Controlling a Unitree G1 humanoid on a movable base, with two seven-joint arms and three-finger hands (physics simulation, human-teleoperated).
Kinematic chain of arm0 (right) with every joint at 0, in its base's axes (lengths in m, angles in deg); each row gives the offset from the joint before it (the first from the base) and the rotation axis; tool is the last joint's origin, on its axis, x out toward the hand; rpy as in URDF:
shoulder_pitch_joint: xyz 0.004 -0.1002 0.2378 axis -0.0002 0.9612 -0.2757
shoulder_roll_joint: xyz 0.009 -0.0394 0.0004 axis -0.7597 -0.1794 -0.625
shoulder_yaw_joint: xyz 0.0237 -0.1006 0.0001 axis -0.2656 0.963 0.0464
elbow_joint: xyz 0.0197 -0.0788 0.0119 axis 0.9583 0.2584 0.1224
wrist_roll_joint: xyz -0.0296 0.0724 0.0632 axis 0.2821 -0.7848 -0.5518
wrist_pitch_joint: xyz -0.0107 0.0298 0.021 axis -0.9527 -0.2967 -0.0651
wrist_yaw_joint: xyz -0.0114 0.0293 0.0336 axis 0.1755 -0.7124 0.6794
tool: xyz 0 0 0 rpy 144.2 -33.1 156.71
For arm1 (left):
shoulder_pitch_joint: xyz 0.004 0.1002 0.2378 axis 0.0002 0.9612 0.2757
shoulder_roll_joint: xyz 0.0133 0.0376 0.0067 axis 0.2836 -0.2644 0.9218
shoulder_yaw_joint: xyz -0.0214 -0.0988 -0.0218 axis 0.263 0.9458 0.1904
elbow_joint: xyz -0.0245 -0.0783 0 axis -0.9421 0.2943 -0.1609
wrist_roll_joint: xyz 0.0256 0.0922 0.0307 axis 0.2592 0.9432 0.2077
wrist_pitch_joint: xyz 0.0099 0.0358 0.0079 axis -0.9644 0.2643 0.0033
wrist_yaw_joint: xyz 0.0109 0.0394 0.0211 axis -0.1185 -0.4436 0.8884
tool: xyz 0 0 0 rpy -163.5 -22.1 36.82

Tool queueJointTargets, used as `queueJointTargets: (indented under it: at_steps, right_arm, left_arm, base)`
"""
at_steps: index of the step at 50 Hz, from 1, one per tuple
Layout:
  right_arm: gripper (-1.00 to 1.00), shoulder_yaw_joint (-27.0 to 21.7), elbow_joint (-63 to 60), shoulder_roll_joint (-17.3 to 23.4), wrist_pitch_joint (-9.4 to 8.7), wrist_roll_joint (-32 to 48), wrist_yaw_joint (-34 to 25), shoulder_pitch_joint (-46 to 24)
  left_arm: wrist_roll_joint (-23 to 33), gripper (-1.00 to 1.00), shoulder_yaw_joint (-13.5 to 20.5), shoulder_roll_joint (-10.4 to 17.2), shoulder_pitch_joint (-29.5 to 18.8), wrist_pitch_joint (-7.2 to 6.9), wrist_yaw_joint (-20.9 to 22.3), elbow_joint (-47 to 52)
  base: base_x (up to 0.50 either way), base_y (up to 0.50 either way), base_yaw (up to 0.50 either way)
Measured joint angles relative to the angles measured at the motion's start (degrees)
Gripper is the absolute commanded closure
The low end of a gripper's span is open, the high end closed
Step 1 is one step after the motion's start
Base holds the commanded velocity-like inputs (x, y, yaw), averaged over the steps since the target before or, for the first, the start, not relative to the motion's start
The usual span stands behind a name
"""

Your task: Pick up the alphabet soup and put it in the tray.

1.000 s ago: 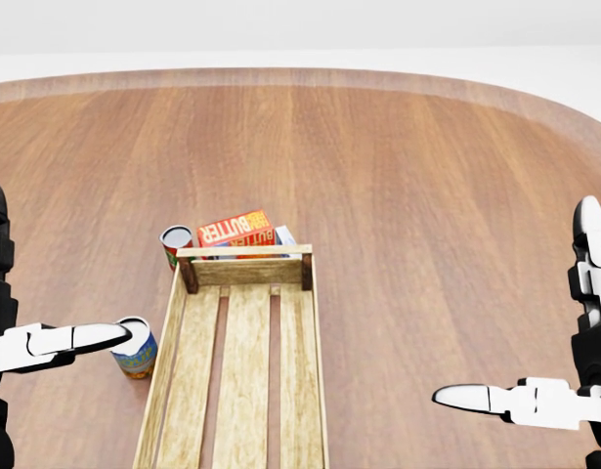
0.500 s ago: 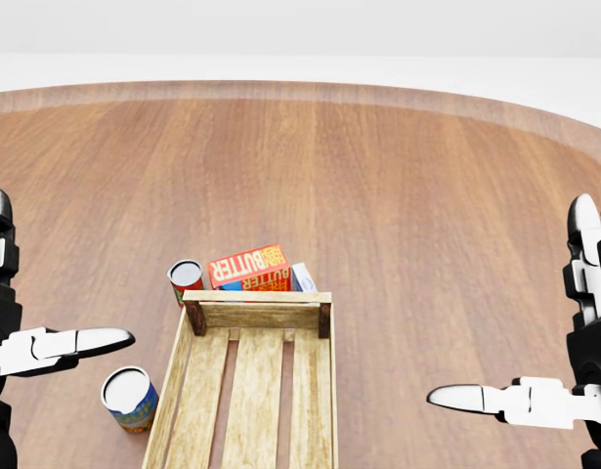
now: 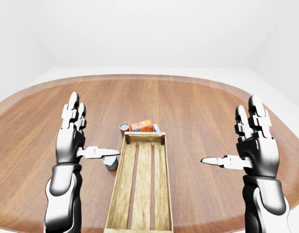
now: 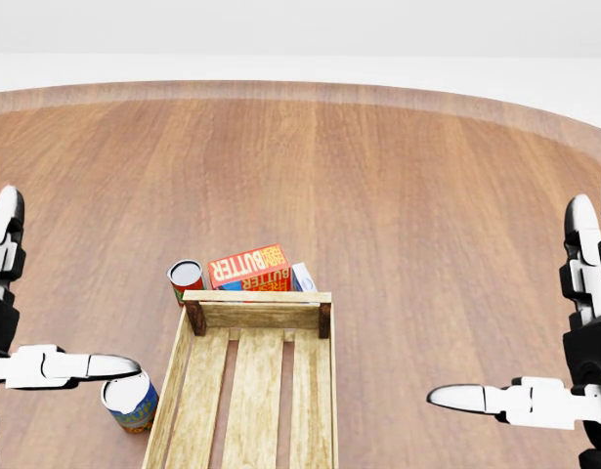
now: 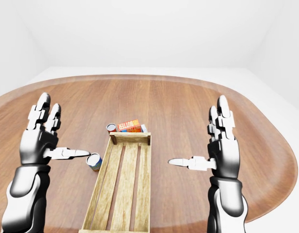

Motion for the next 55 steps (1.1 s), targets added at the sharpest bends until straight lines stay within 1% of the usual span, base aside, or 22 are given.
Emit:
queueJointTargets:
  at_steps: [6,12,18,29,41,47,55]
  right_arm:
    - [-0.99,0.4,0.9,0.1,0.0,-0.3,0.2,-0.2]
    - [-0.99,0.9,1.5,0.2,0.0,-0.6,0.4,-0.2]
    - [-0.99,1.0,1.2,0.2,0.0,-0.9,0.5,-0.2]
    - [-0.99,1.0,0.3,0.1,0.0,-1.3,0.6,-0.1]
    - [-0.99,0.9,-1.0,0.0,0.0,-1.8,0.6,0.1]
    - [-0.99,0.6,-1.7,-0.1,0.0,-2.2,0.6,0.1]
    - [-0.99,0.3,-2.6,-0.2,0.0,-2.6,0.5,0.2]
  left_arm:
    - [9.6,-1.0,-0.7,1.3,1.4,0.0,6.4,-3.3]
    - [17.4,-1.0,-0.2,2.0,1.8,0.0,12.1,-5.3]
    - [24.1,-1.0,-0.1,2.8,1.5,0.0,16.9,-6.9]
    - [35.0,-1.0,0.0,5.3,-0.8,0.0,25.6,-8.6]
    - [45.3,-1.0,0.2,7.8,-3.2,0.0,30.6,-12.4]
    - [48.9,-1.0,-0.1,8.6,-5.1,0.0,31.5,-15.3]
    - [52.1,-1.0,-1.4,9.1,-7.3,0.0,31.7,-18.8]
  base:
    - [0.0,0.0,0.0]
    - [0.0,0.0,0.0]
    - [0.0,0.0,0.0]
    - [0.0,0.0,0.0]
    - [0.0,0.0,0.0]
    - [0.0,0.0,0.0]
    - [0.0,0.0,0.0]
